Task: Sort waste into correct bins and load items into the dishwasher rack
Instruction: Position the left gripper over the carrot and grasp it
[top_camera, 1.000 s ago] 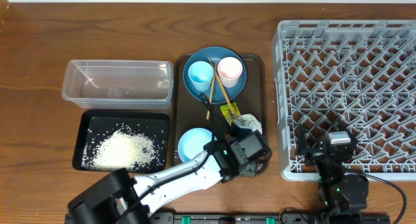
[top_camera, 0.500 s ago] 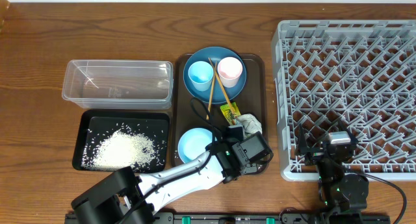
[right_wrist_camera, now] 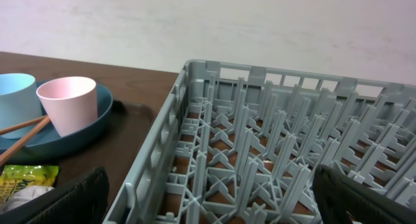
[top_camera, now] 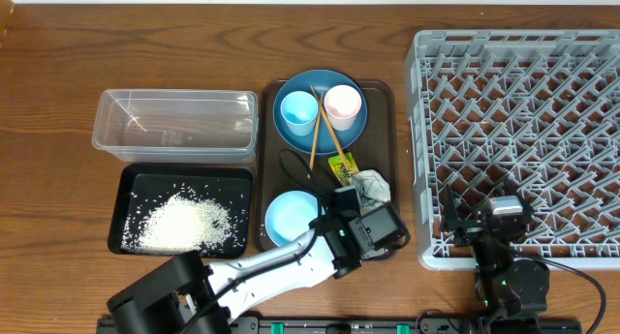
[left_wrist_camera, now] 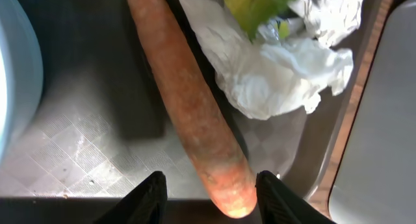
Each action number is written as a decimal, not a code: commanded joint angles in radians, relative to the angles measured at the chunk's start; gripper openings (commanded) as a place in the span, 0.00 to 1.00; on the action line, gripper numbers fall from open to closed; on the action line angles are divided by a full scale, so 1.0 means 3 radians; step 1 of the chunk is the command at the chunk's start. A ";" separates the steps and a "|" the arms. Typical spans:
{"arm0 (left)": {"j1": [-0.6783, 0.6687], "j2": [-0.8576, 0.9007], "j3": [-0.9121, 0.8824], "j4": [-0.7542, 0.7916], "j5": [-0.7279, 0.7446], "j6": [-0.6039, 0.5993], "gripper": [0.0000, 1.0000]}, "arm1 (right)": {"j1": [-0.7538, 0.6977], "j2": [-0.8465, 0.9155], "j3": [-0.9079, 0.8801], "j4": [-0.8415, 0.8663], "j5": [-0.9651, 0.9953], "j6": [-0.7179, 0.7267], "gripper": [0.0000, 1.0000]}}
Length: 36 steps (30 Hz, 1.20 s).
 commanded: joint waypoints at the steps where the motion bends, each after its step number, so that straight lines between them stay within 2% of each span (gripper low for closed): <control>1: -0.0086 0.0041 -0.0055 0.0045 -0.0108 -0.0037 0.47 | 0.0019 -0.0014 -0.0004 -0.0014 0.0000 -0.0043 0.99; 8: -0.0228 0.0041 -0.0057 0.0118 -0.0367 -0.0072 0.47 | 0.0019 -0.0014 -0.0004 -0.0014 0.0000 -0.0043 0.99; 19: -0.0266 0.0042 -0.0069 0.0118 -0.0417 -0.0074 0.47 | 0.0019 -0.0014 -0.0004 -0.0014 0.0000 -0.0043 0.99; 29: -0.0266 0.0056 -0.0155 0.0122 -0.0417 -0.0286 0.47 | 0.0019 -0.0014 -0.0004 -0.0014 0.0000 -0.0043 0.99; 36: -0.0266 0.0295 -0.0155 0.0238 -0.0439 -0.0286 0.48 | 0.0019 -0.0014 -0.0004 -0.0014 0.0000 -0.0043 0.99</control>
